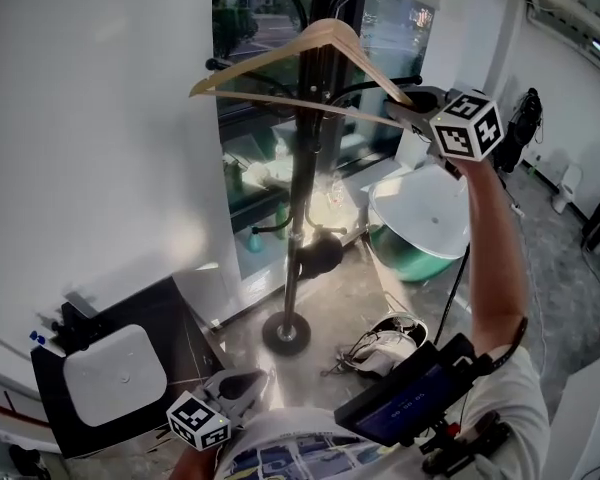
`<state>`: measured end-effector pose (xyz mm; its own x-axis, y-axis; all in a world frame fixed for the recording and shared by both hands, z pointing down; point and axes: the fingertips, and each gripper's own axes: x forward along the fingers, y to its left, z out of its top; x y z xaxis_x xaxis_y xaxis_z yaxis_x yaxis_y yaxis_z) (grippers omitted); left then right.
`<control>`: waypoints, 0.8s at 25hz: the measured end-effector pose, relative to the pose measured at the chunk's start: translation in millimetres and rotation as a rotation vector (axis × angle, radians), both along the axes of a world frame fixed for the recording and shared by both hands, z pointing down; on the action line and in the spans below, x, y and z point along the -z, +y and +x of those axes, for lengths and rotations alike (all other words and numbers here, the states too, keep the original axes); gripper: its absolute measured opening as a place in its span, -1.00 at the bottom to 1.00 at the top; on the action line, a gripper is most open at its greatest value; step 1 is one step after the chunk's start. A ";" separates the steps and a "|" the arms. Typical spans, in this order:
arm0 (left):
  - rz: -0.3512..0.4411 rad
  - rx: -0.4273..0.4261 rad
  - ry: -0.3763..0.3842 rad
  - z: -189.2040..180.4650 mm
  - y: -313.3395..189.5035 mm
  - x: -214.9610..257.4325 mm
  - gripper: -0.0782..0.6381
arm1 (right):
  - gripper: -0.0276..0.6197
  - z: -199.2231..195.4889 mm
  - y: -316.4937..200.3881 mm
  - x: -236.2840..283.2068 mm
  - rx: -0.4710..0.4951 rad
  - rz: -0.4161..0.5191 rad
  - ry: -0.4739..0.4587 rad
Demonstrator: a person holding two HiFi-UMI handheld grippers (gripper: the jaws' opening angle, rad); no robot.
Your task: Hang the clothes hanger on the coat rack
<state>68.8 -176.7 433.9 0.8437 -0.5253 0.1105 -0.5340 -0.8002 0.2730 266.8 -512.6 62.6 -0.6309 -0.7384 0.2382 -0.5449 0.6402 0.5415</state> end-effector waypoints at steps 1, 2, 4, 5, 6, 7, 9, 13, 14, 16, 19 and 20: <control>-0.002 0.013 0.001 -2.2 -1.2 -2.9 -0.78 | -0.73 -2.4 -4.0 -4.2 0.007 -0.001 0.016; -0.003 0.025 0.002 -4.5 -2.3 -6.4 -0.78 | -0.73 -4.1 -7.5 -9.4 0.012 -0.001 0.031; -0.007 0.047 0.003 -8.2 -3.0 -12.0 -0.78 | -0.73 -6.1 -12.9 -19.3 0.024 -0.004 0.049; -0.008 0.055 0.003 -9.4 -2.4 -12.8 -0.78 | -0.73 -6.2 -15.3 -22.1 0.029 -0.005 0.053; -0.009 0.062 0.004 -10.2 -1.5 -12.1 -0.78 | -0.73 -5.7 -18.1 -23.8 0.032 -0.005 0.058; -0.011 0.067 0.003 -10.6 -0.4 -10.3 -0.78 | -0.73 -4.8 -21.6 -25.4 0.032 -0.005 0.066; -0.014 0.073 0.003 -10.1 1.4 -6.4 -0.78 | -0.73 -2.1 -30.4 -33.1 0.027 -0.009 0.097; -0.019 0.082 0.002 -9.5 2.9 -5.5 -0.78 | -0.72 3.3 -44.0 -60.5 0.033 -0.016 0.130; -0.020 0.084 0.000 -10.1 3.3 -6.2 -0.78 | -0.72 4.0 -45.6 -64.7 0.039 -0.012 0.121; -0.026 0.089 -0.005 -11.4 4.3 -8.1 -0.78 | -0.72 5.3 -48.2 -70.9 0.050 -0.006 0.099; -0.036 0.093 -0.012 -12.0 4.0 -11.0 -0.78 | -0.72 7.5 -52.5 -79.4 0.058 -0.002 0.087; -0.038 0.094 -0.014 -12.1 3.5 -11.2 -0.78 | -0.72 7.5 -53.5 -80.4 0.061 0.003 0.084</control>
